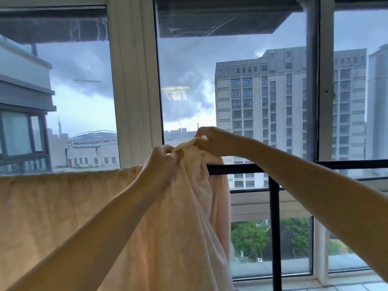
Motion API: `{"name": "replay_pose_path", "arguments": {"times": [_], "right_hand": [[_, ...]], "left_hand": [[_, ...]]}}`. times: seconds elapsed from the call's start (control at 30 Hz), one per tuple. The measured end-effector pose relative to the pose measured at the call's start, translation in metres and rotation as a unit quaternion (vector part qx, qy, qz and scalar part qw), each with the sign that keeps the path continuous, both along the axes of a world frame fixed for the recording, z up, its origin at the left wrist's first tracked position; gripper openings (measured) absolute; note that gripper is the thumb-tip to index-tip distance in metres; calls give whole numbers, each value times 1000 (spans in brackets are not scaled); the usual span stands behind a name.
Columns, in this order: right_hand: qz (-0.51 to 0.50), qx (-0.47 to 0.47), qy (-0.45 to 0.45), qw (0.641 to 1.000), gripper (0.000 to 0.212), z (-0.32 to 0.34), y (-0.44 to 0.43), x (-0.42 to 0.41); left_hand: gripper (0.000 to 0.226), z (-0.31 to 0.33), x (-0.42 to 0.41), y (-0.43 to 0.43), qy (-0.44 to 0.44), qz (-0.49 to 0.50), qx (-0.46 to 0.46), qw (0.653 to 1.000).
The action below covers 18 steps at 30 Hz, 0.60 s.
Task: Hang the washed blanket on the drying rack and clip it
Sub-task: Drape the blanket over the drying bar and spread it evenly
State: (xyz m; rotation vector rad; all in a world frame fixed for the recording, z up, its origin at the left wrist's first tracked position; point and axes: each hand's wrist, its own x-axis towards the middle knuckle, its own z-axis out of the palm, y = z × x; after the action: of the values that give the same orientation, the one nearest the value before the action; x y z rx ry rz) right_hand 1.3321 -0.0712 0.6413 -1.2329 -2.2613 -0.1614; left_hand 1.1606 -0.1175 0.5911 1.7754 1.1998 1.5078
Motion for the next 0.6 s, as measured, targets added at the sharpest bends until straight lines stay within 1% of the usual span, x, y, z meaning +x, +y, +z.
{"name": "replay_pose_path", "arguments": {"times": [0.13, 0.2, 0.27, 0.33, 0.4, 0.5, 0.53, 0.6], "right_hand": [[-17, -5, 15, 1000, 38, -1, 16, -13], [-38, 6, 4, 999, 41, -4, 21, -17], [-61, 42, -37, 997, 37, -9, 23, -18], [-70, 108, -58, 990, 27, -12, 19, -17], [-25, 125, -27, 991, 16, -18, 10, -20], [48, 81, -11, 995, 5, -34, -7, -31], [71, 81, -9, 994, 4, -40, -12, -33], [105, 93, -11, 990, 15, -49, -20, -34]], "left_hand": [[15, -7, -28, 4, 31, 46, 14, 998], [11, -12, -37, 8, 56, 77, 28, 995], [11, -16, -45, 13, 83, 117, 47, 988], [10, -16, -51, 17, 93, 144, 63, 983], [15, -13, -58, 19, 91, 163, 61, 980], [33, -6, -63, 21, 64, 168, 24, 983], [37, -3, -64, 20, 45, 161, 2, 986], [32, 4, -64, 19, 18, 139, -43, 989]]}}
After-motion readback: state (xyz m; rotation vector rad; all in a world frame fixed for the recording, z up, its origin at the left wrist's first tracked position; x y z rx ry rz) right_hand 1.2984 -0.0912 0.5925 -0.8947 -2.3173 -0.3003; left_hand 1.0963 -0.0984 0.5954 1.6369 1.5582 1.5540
